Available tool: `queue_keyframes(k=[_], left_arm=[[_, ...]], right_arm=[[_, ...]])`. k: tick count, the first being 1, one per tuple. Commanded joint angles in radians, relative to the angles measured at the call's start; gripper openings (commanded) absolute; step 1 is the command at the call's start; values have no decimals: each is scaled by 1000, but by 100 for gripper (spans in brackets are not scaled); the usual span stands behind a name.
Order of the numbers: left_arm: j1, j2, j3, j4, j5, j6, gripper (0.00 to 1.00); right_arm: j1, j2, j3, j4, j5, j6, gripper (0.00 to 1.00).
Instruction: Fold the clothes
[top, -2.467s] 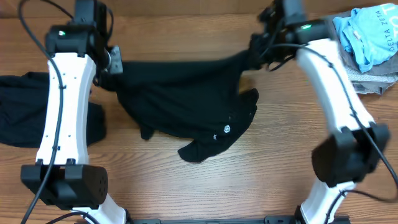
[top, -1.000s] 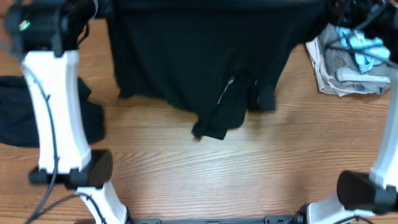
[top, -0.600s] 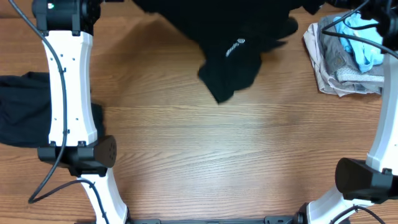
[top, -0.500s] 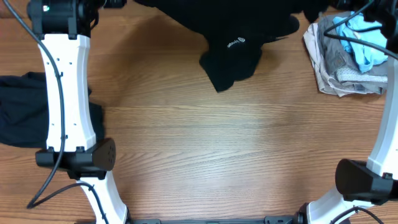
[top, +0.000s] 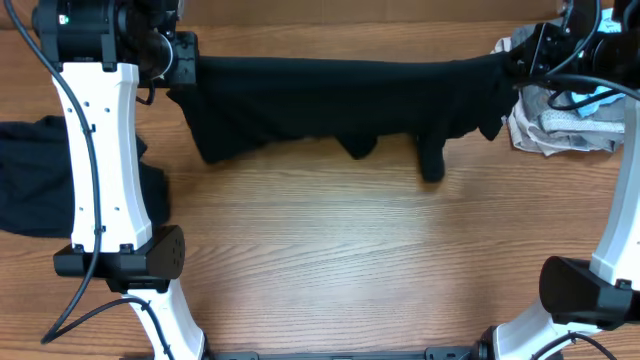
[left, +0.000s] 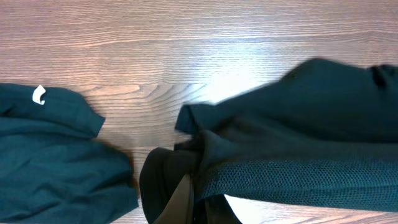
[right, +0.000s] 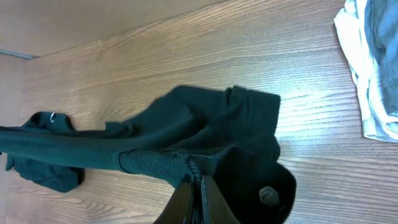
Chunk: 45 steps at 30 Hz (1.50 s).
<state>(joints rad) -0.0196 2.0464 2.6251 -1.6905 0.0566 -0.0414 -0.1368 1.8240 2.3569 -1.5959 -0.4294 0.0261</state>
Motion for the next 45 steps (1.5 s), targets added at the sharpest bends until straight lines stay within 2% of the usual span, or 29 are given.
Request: queue_keyframes(k=[1,8,18,24,31,39,43,45], left_arm=[[14,1,5,1,2,11,4],[13,-69,6,1,15,13,4],[4,-399,8,2,16,20,4],[3,-506,8,9,13,20,4],[3,-471,8,46,11,21,4],[4,-297,8,94,11,47,4],[7,-166,8,281,11,50,4],[13,-126,8,399,11,48,4]], right_arm=[[-13,-23,18,-12,27,-8,4],[-13,-114,29,-8,27,-19,4],[-15,-425,73,-27,56,0,4],[-15,-509,73,-28,78,0,4],[-15,-450,72,5,80,0,4],[-15,-259,72,90,66,-1,4],[-14,-133,72,272,37,1,4],[-14,-96,72,388,14,52,4]])
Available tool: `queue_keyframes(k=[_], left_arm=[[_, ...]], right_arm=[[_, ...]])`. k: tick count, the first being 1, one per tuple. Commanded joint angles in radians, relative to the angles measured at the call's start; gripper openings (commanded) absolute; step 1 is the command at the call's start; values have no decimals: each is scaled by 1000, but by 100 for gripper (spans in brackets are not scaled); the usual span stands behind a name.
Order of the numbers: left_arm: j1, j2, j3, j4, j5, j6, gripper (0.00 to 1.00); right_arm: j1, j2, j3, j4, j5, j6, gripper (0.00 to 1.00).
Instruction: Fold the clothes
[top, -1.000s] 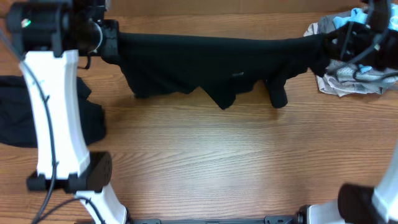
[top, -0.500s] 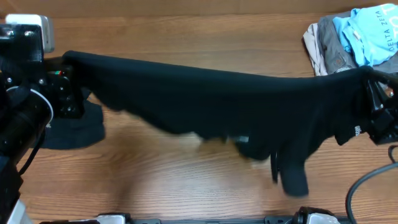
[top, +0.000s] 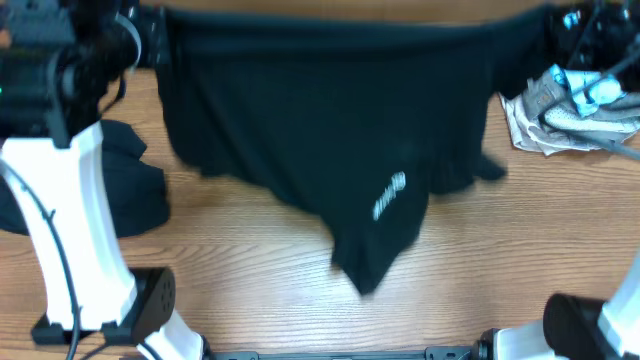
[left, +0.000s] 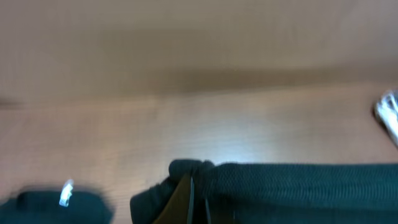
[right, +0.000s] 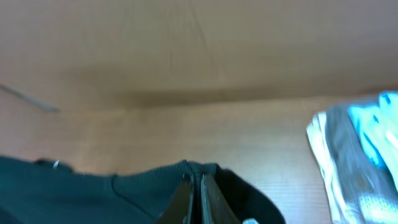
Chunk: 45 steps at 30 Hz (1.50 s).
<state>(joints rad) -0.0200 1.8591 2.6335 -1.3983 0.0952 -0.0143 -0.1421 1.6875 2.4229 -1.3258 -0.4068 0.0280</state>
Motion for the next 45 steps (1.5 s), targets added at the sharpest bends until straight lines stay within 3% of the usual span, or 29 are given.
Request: queue_keyframes(k=[1,2,5,12,18,25,28,35,45], left_arm=[[16,74,-1,166,-26,14,4],[20,78,0,249,-18,-1,4],[20,68,4,316,-16,0,4],[28,62,8,354,-24,5,4],[28,115,6,226,-24,12,4],[18,252,6,-82,-7,10,8],[18,343,6,-190,10,7,4],[18,433,6,-290,51,0,4],[-2,428,6,-291,63,-35,4]], right_arm=[[-9,51,6,171,-29,69,4],[-9,54,7,281,-67,100,4],[-9,45,23,383,-66,114,4],[-9,65,39,409,-39,101,4],[1,158,35,213,-50,45,4],[45,301,31,-12,-51,-37,4],[55,358,31,-74,-51,-37,4],[63,372,31,-185,-50,-37,4],[63,370,31,-364,-23,-37,4]])
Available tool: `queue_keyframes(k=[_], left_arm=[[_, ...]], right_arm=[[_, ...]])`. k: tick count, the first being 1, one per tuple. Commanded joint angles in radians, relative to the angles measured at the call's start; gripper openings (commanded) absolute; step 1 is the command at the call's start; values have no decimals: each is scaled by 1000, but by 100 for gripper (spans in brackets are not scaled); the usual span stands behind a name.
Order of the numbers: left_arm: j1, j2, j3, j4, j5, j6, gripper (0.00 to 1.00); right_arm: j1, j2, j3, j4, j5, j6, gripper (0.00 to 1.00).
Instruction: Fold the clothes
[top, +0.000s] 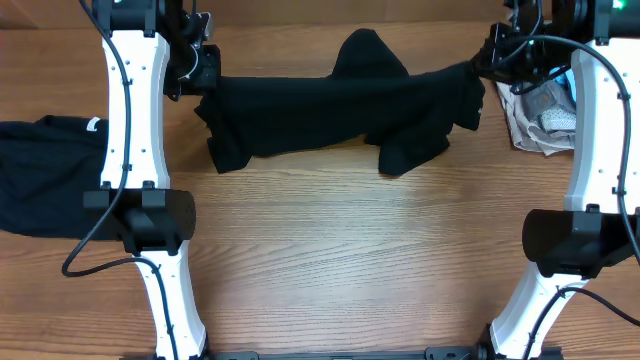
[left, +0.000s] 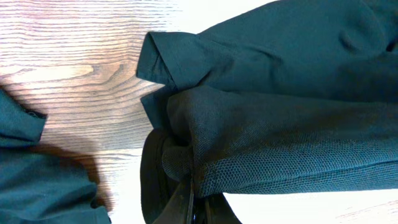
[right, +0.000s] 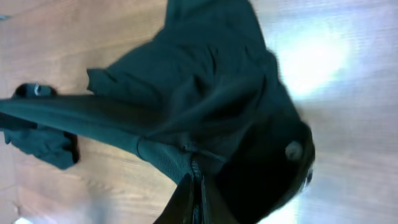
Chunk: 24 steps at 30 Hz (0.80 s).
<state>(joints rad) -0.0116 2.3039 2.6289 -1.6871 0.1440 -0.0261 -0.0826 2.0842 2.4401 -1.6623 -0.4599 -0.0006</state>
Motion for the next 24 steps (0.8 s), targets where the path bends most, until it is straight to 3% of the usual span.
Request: queue_keyframes(k=[1,9,13,19,24], left_arm=[[-17,-18,10,-3,14,-24,4],[-41,-109,-7,-3,-20,-28,4],[-41,-220,-126,-3,-74,-48,4],[-42,-414,-470,-2,-81,-64,5],[-42,-507,-680,14,-80,-68,4]], right_arm=[[3,-29,13,-32,41,-7,4],[3,-108,13,-32,71,5,4],[5,-180,-26,-32,129,27,4],[11,-377,-372,-24,176,26,4],[11,-544,-696,86,167,55,4]])
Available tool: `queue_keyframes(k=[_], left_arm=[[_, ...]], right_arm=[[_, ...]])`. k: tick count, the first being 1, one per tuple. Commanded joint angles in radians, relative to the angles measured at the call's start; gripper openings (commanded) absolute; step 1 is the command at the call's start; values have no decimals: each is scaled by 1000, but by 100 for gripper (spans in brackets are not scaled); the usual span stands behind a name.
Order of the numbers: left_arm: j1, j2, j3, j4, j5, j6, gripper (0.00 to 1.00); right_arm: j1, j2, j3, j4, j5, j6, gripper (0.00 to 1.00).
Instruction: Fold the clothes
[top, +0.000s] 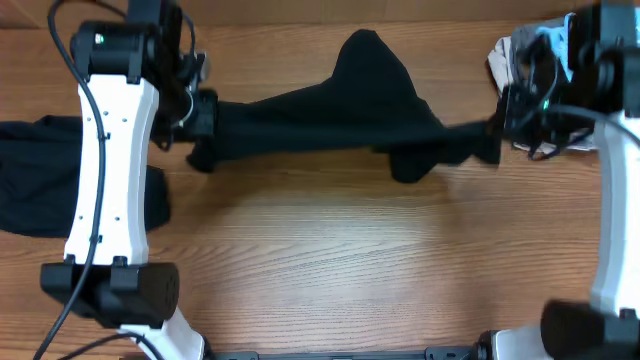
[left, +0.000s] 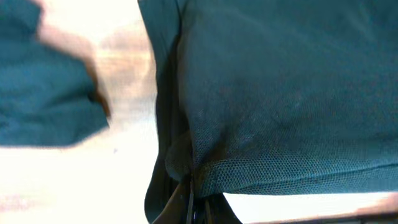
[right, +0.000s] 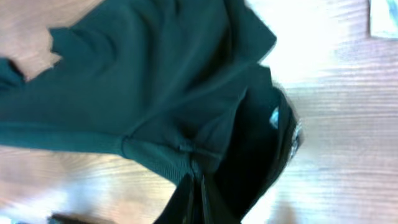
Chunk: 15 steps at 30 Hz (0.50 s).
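A black shirt (top: 340, 110) is stretched across the table between both arms, its far part bunched up toward the back edge. My left gripper (top: 203, 118) is shut on the shirt's left end; the left wrist view shows the ribbed hem (left: 292, 174) pinched in the jaws. On the right end my right gripper (top: 497, 128) is shut, and its wrist view shows a seam of the dark cloth (right: 186, 155) clamped between the fingers.
A second dark garment (top: 30, 180) lies at the table's left edge behind the left arm. A heap of white and light-blue clothes (top: 545, 80) sits at the back right, close to the right arm.
Both grippers have come toward the table's front with the shirt still held. The shirt is now pulled out longer and thinner, with its far flap left lying at the back.
The shirt hung stretched between both shut grippers near the back of the table. Then it was lifted high and spread wide, a white logo showing. Then it lay lowered and bunched at the back, and now it is drawn forward and taut.
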<state>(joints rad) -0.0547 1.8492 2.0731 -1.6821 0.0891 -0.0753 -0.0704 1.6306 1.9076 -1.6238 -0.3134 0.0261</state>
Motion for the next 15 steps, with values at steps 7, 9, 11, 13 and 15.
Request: queue_keyframes(k=[7,9,11,13,15], left_arm=[[0,-153,-451,127,6,-31,5],[0,-173,-550,164,10,-42,4],[0,-184,-644,192,12,-41,4],[0,-190,-716,214,8,-41,4],[2,-193,-782,241,9,-43,4]], right_arm=[[-2,-266,-560,180,1,86,4],[-2,-292,-650,206,-3,107,4],[-2,-307,-724,227,-6,131,4],[-2,-314,-780,243,-27,135,4],[-2,-318,-824,261,-65,135,4]])
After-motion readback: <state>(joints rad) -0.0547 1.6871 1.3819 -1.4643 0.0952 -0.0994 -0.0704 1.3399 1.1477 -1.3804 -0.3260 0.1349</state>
